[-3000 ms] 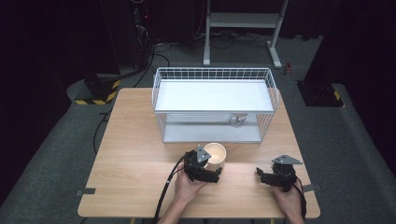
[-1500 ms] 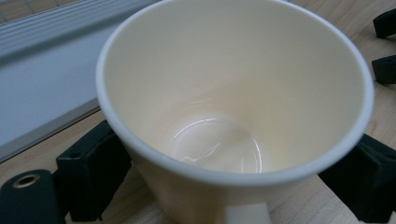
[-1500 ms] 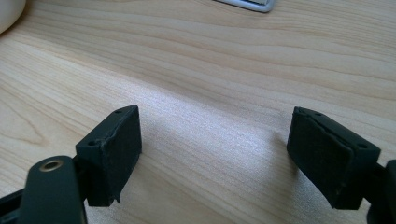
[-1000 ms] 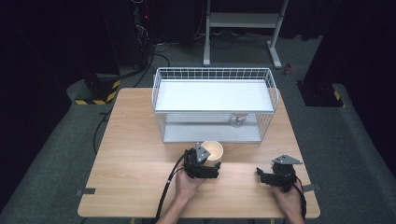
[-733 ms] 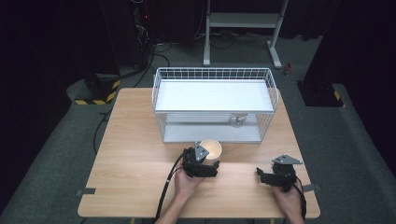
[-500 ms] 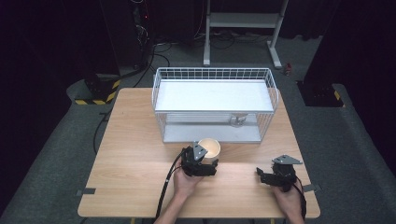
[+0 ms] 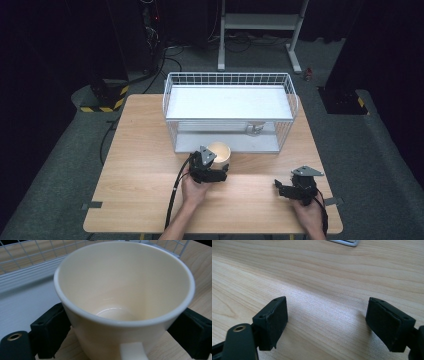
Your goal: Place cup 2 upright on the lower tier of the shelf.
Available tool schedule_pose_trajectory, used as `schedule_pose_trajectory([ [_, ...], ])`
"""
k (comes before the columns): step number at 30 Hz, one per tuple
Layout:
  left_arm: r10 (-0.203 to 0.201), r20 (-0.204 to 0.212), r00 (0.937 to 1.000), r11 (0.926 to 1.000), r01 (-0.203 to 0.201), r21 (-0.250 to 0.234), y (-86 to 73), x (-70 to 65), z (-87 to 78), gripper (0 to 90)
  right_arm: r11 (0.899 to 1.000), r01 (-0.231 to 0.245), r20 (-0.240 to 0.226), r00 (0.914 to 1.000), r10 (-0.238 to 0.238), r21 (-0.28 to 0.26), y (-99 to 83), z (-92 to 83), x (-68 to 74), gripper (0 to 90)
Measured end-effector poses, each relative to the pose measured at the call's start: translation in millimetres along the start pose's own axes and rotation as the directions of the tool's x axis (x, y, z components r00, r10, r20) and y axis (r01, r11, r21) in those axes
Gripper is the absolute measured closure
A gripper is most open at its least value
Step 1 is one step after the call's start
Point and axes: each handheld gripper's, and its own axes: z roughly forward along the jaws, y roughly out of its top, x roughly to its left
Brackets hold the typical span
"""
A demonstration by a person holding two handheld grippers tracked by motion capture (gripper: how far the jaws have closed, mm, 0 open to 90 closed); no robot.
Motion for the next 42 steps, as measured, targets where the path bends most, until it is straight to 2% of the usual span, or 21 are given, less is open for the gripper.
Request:
schedule_pose_trajectory([
  [5,0.005,-0.025,0.9997,1.0000,-0.005,-0.007,6.2,8.3,0.1,9.5,1.000,0.000,0.000,1.0000,0.000,0.000,0.0,0.0,0.0,17.8],
  [6,-0.004,-0.026,0.9996,0.9998,0.003,-0.020,7.3,10.5,-0.1,9.5,1.000,0.000,0.000,1.0000,0.000,0.000,0.0,0.0,0.0,17.8],
  [8,-0.008,-0.031,0.9995,1.0000,0.007,-0.005,10.6,14.1,0.6,9.5,1.000,0.000,0.000,1.0000,0.000,0.000,0.0,0.0,0.0,17.8],
  [12,-0.015,-0.045,0.9989,0.9997,0.015,-0.019,15.6,18.9,1.3,9.5,1.000,0.000,0.000,1.0000,0.000,0.000,0.0,0.0,0.0,17.8],
  [15,-0.037,-0.042,0.9984,0.9991,0.037,-0.021,16.5,23.2,2.7,9.5,1.000,0.000,0.000,1.0000,0.000,0.000,0.0,0.0,0.0,17.8],
  [19,-0.034,-0.057,0.9978,0.9994,0.034,-0.009,18.3,26.4,6.8,9.6,1.000,0.000,0.000,1.0000,0.000,0.000,0.0,0.0,0.0,17.8],
  [24,-0.034,-0.068,0.9971,0.9993,0.032,-0.020,23.5,30.7,10.5,9.6,1.000,0.000,0.000,1.0000,0.000,0.000,0.0,0.0,0.0,17.8],
  [26,-0.050,-0.071,0.9962,0.9982,0.048,-0.036,24.0,33.5,12.3,9.6,1.000,0.000,0.000,1.0000,0.000,0.000,0.0,0.0,0.0,17.8],
  [31,-0.079,-0.080,0.9936,0.9966,0.077,-0.030,22.4,39.2,17.3,9.6,1.000,0.000,0.000,1.0000,0.000,0.000,0.0,0.0,0.0,17.8],
  [37,-0.082,-0.099,0.9917,0.9966,0.080,-0.018,20.2,42.1,23.6,9.6,1.000,0.000,0.000,1.0000,0.000,0.000,0.0,0.0,0.0,17.8],
  [38,-0.072,-0.106,0.9918,0.9974,0.071,-0.014,19.9,42.9,24.6,9.6,1.000,0.000,0.000,1.0000,0.000,0.000,0.0,0.0,0.0,17.8],
  [42,-0.071,-0.106,0.9918,0.9975,0.070,-0.012,18.7,44.0,27.8,9.6,1.000,0.000,0.000,1.0000,0.000,0.000,0.0,0.0,0.0,17.8],
])
